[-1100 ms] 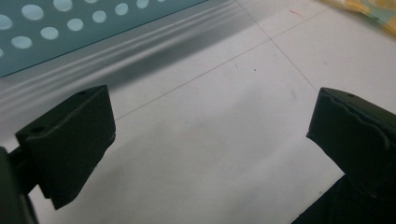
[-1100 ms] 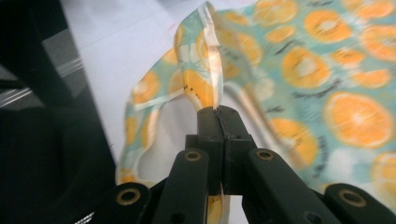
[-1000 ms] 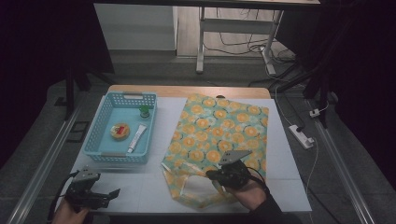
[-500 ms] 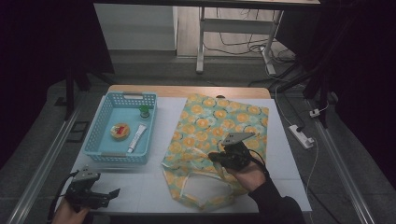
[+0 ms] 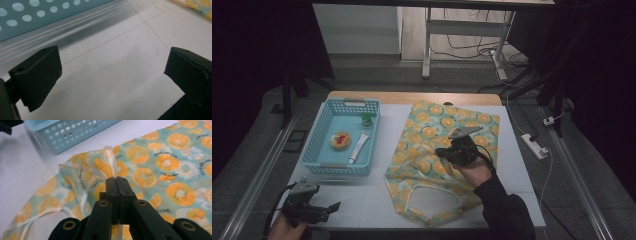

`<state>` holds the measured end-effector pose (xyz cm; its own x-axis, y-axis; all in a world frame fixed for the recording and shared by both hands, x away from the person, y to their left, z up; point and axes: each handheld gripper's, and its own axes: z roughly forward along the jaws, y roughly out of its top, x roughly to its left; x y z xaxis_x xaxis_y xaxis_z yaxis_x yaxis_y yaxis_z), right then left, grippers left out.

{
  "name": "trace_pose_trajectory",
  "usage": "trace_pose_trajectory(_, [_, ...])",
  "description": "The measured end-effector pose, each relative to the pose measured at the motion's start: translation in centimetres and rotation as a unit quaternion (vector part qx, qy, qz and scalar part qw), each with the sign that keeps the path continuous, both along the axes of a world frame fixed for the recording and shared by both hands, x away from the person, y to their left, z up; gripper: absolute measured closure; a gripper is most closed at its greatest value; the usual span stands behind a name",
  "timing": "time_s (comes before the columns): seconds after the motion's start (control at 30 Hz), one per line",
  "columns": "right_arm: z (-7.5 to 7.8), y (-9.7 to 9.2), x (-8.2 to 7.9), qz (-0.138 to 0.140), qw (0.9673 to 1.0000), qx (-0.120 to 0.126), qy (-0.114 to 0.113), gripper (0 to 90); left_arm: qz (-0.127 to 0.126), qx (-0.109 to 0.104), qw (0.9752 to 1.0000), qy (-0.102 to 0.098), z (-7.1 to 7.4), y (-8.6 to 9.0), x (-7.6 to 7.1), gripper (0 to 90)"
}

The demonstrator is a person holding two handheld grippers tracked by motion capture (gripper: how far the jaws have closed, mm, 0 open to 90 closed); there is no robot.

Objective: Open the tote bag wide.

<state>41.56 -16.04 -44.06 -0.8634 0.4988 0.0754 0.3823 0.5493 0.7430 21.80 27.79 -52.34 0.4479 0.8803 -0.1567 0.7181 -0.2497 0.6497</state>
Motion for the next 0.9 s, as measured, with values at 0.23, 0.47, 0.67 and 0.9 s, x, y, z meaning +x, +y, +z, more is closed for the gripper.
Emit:
trace_pose_trajectory(0.23, [0.2, 0.1, 2.7, -0.019, 0.9998, -0.004, -0.005, 89.8, 0.000, -0.001, 1.0000, 0.000, 0.0, 0.0, 0.0, 1.3])
trace_pose_trajectory(0.47, [-0.5, 0.1, 5.6, -0.042, 0.9990, -0.013, -0.005, 89.7, 0.000, -0.001, 1.0000, 0.000, 0.0, 0.0, 0.0, 1.3])
trace_pose_trajectory(0.67, [-2.5, 0.1, 7.9, -0.063, 0.9977, -0.025, -0.003, 89.7, 0.000, -0.001, 1.0000, 0.000, 0.0, 0.0, 0.0, 1.3])
trace_pose_trajectory(0.9, [-5.7, 0.1, 9.3, -0.075, 0.9959, -0.050, 0.008, 89.3, 0.000, -0.001, 1.0000, 0.000, 0.0, 0.0, 0.0, 1.4])
